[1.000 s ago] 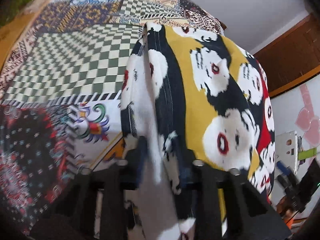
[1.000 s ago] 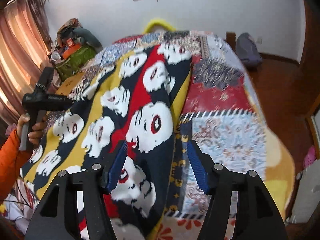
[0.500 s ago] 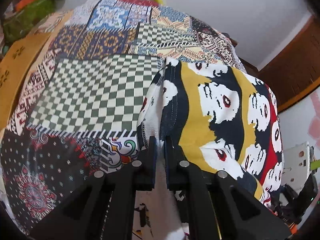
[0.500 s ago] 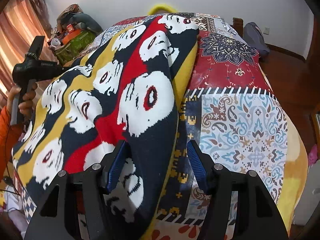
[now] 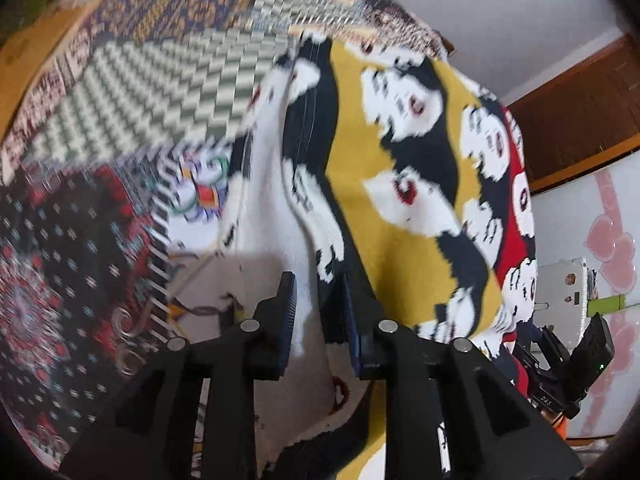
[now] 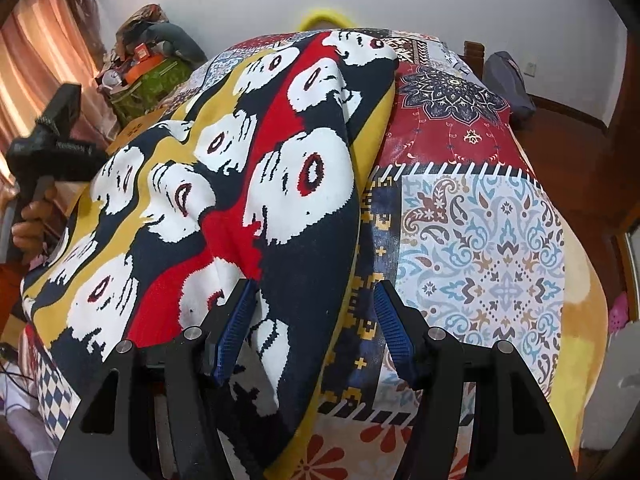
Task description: Fold small clothes
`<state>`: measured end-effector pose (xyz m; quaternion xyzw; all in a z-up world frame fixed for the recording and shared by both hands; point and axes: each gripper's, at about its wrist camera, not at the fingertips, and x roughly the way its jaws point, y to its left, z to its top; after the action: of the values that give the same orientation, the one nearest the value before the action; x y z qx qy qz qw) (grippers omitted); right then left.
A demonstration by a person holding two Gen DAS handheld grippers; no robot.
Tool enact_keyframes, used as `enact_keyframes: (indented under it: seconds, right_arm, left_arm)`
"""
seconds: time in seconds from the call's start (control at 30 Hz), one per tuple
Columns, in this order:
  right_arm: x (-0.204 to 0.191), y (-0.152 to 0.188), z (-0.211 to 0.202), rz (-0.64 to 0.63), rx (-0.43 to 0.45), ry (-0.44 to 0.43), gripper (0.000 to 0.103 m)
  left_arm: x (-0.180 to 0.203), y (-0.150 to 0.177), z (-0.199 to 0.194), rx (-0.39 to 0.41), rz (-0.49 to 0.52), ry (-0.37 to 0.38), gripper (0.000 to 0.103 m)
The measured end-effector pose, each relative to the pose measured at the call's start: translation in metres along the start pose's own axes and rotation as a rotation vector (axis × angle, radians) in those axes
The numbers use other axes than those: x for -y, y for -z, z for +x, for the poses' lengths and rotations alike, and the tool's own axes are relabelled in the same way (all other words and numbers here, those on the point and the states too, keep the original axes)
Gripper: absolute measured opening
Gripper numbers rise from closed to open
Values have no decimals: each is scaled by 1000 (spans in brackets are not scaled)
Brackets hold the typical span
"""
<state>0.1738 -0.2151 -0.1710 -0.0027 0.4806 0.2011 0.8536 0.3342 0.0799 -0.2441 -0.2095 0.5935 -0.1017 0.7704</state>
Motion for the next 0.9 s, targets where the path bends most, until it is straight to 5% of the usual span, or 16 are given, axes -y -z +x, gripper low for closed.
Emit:
enact_keyframes:
  seconds: [0.13, 0.27, 0.4, 0.53, 0.7, 0.8, 0.9]
  right_arm:
    - [-1, 3, 0, 10, -2, -2, 58]
    - [-1, 7, 0, 9, -3, -5, 58]
    - [-2, 9, 0, 5, -6, -3, 58]
    - [-3, 11, 1, 8, -9, -3, 58]
    - [-3, 9, -4, 12, -13, 6, 58]
    - [-5, 9, -12, 5, -11, 8, 58]
    - [-11, 9, -25, -24, 4, -13, 58]
  left_arm:
    - [1, 3, -9, 54, -2, 14, 6]
    - [1, 6, -42, 149, 9, 25, 2]
    - [-9, 1, -77, 247, 2, -48, 2]
    - [-21, -2, -66, 186, -10, -53, 2]
    - [-23, 13, -37, 110, 21, -205, 4]
    - [-25, 31, -43, 90, 11, -153, 11]
    - [-22, 53, -56, 102, 29, -117, 42]
